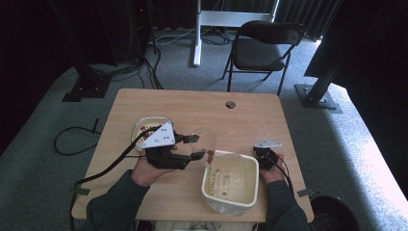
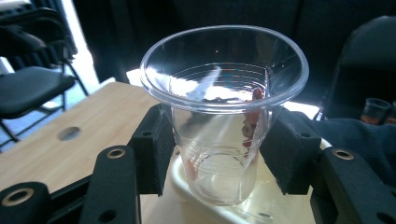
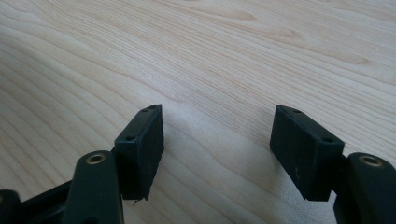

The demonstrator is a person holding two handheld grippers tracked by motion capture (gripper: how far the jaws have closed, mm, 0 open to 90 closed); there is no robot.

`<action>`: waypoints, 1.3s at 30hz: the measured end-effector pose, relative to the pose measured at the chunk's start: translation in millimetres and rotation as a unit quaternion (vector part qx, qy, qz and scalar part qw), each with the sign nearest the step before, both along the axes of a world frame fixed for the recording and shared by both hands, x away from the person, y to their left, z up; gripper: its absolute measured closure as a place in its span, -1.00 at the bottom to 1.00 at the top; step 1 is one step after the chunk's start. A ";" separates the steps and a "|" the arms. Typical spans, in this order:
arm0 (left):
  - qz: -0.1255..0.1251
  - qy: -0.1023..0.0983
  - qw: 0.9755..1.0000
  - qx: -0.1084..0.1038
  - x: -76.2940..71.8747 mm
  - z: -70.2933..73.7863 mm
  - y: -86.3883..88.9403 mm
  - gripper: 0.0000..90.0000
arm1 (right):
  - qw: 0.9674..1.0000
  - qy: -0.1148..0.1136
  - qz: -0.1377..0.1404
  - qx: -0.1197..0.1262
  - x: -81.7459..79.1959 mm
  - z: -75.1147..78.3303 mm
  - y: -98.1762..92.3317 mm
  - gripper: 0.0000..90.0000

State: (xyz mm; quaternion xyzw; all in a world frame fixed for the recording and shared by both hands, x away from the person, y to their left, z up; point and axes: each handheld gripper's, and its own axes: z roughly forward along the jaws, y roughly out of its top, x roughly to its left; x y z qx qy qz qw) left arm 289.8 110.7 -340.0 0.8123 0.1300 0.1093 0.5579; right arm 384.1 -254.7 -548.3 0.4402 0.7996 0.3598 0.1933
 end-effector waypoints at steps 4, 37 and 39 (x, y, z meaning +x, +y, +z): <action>-0.020 0.017 1.000 0.009 -3.2 -12.8 -16.1 0.00 | 1.000 0.000 0.000 0.000 0.0 0.0 0.0 -0.24; -0.084 0.040 0.995 0.027 -12.8 -47.8 -48.3 -0.61 | 1.000 0.000 0.000 0.000 0.0 0.0 0.0 -0.24; -0.079 0.037 0.996 0.023 -13.2 -46.5 -46.6 -0.60 | 1.000 0.000 0.000 0.000 0.0 0.0 0.0 -0.24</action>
